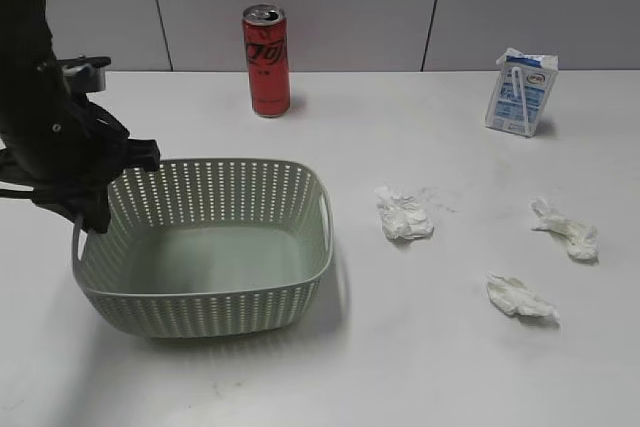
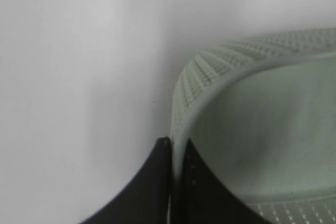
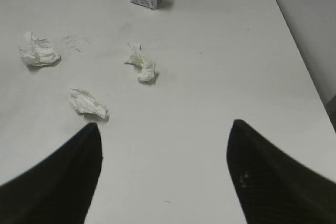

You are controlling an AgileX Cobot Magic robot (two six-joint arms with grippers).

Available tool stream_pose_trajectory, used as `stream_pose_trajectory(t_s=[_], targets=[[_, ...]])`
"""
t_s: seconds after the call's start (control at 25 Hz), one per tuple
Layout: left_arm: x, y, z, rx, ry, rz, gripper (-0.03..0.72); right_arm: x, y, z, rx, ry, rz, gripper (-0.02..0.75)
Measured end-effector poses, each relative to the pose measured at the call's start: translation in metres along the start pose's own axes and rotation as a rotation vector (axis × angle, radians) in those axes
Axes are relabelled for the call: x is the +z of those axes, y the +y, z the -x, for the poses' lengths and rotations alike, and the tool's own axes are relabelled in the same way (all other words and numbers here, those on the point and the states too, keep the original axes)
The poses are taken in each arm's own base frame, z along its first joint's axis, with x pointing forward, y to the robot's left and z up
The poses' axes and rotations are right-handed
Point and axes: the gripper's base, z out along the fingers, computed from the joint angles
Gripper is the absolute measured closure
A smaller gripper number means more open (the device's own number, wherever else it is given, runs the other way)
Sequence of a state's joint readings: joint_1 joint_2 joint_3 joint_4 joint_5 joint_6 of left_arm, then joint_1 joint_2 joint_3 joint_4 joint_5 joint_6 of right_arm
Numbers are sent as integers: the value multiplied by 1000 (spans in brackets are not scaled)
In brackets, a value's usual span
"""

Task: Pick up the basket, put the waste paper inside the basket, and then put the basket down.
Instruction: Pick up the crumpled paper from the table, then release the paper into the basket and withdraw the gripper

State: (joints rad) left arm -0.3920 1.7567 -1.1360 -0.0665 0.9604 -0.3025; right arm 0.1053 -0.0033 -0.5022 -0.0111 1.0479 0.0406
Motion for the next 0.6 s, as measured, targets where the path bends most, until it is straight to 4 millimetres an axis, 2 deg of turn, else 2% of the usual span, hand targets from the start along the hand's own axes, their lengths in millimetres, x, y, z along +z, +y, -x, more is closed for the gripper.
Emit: stream_pose_trajectory(t_s=[0.28, 0.44, 0.6], targets=[[-1, 1, -4, 22, 44, 5, 683, 1, 0, 0, -1, 7, -1, 178], [-14, 1, -8, 30, 23, -5, 683, 14, 0, 9, -1, 105, -4, 178], [-33, 1, -14, 40, -23, -28, 683, 34, 2, 28, 4, 237, 1, 178]])
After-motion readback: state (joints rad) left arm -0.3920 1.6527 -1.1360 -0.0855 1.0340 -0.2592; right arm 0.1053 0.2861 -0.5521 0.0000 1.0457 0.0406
